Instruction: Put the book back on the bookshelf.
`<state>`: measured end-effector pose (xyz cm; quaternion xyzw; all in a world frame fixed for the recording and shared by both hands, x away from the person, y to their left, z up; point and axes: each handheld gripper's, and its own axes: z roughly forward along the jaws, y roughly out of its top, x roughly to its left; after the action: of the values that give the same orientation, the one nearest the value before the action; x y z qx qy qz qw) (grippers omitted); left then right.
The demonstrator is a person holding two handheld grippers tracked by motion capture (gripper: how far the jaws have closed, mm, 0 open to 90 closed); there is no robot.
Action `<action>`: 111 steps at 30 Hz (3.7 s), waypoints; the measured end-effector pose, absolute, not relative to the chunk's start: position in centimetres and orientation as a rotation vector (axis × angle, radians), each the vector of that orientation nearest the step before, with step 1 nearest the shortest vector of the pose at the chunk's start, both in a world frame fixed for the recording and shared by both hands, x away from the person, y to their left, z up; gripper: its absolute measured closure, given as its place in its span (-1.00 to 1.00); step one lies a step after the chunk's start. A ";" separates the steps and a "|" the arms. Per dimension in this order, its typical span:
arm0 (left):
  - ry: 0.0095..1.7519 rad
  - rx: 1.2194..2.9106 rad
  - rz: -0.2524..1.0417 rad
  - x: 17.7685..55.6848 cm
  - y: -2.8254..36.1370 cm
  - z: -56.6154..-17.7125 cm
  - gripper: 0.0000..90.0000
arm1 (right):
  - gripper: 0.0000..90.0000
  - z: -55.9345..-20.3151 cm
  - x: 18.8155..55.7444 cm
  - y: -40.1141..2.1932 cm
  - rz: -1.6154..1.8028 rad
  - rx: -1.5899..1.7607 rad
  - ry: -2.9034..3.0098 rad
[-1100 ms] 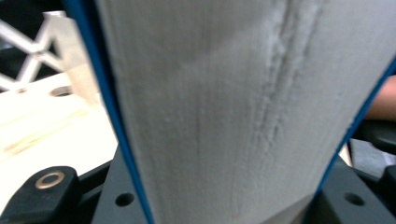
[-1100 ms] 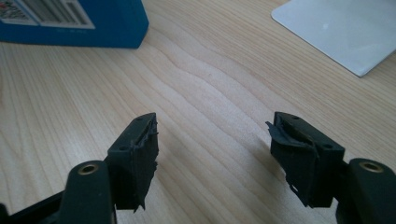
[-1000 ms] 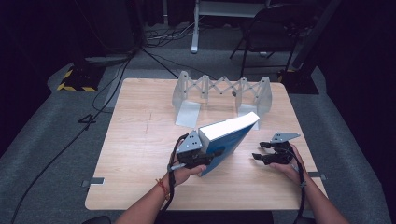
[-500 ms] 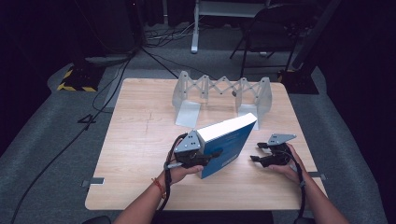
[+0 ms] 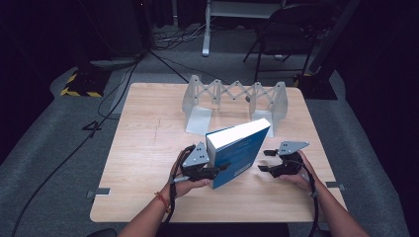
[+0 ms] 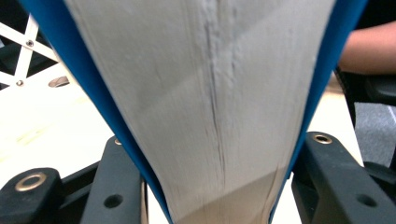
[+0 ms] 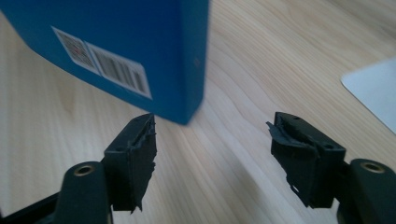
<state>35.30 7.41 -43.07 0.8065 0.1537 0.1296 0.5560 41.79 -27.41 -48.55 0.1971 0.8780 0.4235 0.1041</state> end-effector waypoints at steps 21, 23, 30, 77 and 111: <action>0.406 2.004 0.342 34.1 8.4 -44.8 0.06 | -0.26 -45.9 42.3 -24.1 1.464 0.384 2.598; 0.418 2.013 0.349 34.1 8.7 -45.0 -0.02 | -0.20 -45.9 42.4 -24.4 1.482 0.383 2.600; 0.424 2.043 0.368 34.0 9.3 -45.3 -0.05 | -0.10 -45.7 41.9 -24.9 1.472 0.344 2.610; 0.449 1.961 0.445 35.9 8.9 -44.6 -0.23 | 0.34 -41.5 35.1 -23.1 1.456 0.246 2.511; 0.483 2.015 0.472 36.4 8.8 -45.2 -0.22 | 0.30 -35.3 34.8 -24.6 1.410 0.435 2.438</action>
<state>36.35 8.82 -45.21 0.8284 0.1986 0.1940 0.4865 34.75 -24.58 -35.29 0.1509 0.8464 0.4896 0.1455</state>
